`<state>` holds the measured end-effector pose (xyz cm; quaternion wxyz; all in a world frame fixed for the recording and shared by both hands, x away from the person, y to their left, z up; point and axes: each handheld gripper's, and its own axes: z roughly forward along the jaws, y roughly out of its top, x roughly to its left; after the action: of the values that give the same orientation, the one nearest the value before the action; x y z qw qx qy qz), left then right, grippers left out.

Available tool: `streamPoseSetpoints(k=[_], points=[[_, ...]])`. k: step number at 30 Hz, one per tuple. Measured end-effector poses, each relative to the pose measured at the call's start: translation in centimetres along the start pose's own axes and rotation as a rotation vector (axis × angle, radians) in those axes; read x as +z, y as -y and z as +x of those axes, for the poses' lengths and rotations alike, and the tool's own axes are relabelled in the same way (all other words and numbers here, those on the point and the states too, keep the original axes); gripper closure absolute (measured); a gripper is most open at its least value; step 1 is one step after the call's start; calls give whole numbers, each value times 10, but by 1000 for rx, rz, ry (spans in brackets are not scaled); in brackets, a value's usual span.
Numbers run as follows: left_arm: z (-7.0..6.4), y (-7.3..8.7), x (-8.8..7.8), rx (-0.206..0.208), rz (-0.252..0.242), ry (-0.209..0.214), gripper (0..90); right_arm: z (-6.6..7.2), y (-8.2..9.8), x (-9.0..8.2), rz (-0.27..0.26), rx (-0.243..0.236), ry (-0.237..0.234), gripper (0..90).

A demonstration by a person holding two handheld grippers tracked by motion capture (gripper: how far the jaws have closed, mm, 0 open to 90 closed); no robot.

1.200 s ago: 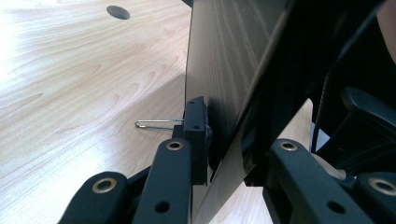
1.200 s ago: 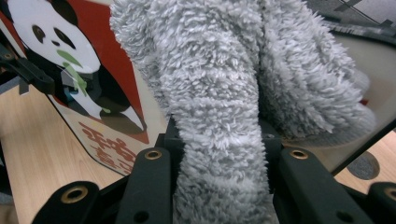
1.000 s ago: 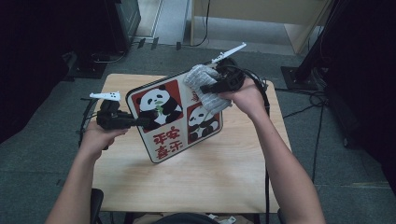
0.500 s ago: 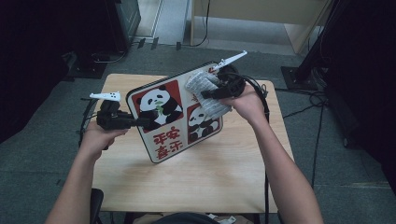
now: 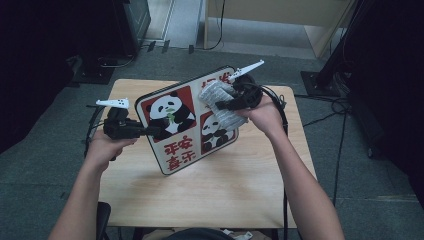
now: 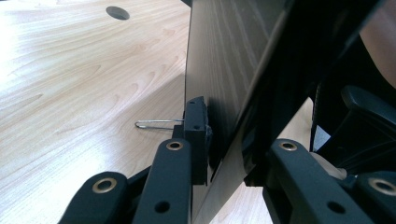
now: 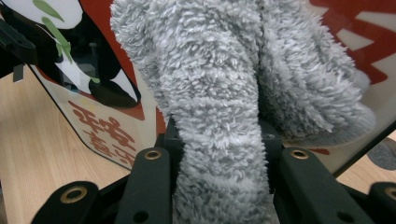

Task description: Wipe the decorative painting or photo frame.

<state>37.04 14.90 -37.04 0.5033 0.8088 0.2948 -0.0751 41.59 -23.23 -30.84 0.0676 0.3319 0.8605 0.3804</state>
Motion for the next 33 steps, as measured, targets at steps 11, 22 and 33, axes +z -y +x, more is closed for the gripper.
streamPoseSetpoints(k=[11, 22, 33], points=[[0, 0, 0, 2, 3, 1, 773, -1, 8, 5, 1, 10, -8, 670], [0, 0, 0, 2, 3, 0, 773, -2, 19, 11, 1, 19, -15, 663], [0, 0, 0, 2, 3, 0, 773, -2, 32, 19, 15, 31, -24, 662]])
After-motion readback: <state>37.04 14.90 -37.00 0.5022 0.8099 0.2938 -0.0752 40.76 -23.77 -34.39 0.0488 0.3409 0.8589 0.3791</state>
